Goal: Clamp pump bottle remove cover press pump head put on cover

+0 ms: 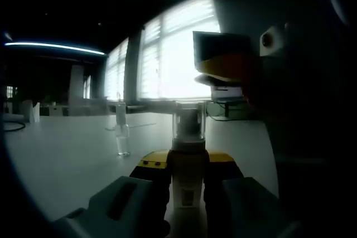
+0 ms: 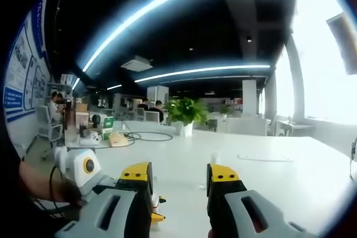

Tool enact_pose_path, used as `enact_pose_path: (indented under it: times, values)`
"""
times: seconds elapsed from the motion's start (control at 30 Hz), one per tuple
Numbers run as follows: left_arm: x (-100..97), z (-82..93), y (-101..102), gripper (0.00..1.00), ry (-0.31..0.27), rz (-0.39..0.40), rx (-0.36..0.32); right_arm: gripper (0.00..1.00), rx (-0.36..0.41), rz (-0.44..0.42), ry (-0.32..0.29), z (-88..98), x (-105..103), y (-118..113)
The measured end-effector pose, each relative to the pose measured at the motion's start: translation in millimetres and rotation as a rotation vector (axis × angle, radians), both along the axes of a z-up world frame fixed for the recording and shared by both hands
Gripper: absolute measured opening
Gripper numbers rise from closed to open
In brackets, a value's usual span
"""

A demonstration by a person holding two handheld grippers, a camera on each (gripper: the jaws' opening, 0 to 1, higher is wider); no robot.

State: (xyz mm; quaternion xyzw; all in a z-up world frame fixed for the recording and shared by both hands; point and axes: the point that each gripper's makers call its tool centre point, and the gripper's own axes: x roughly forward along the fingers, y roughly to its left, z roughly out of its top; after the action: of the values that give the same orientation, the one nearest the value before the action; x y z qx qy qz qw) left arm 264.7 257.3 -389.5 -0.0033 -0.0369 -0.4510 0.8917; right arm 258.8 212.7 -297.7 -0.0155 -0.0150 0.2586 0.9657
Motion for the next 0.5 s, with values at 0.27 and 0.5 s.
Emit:
enact_pose_path:
  times: [0.27, 0.5]
  values:
    - [-0.2, 0.1, 0.0, 0.13, -0.001, 0.002, 0.001, 0.31, 0.012, -0.051, -0.001, -0.5, 4.9, -21.8]
    - [0.2, -0.3, 0.6, 0.13, 0.000, 0.003, 0.001, 0.31, 0.008, -0.094, 0.002, -7.1, 9.4, -42.5]
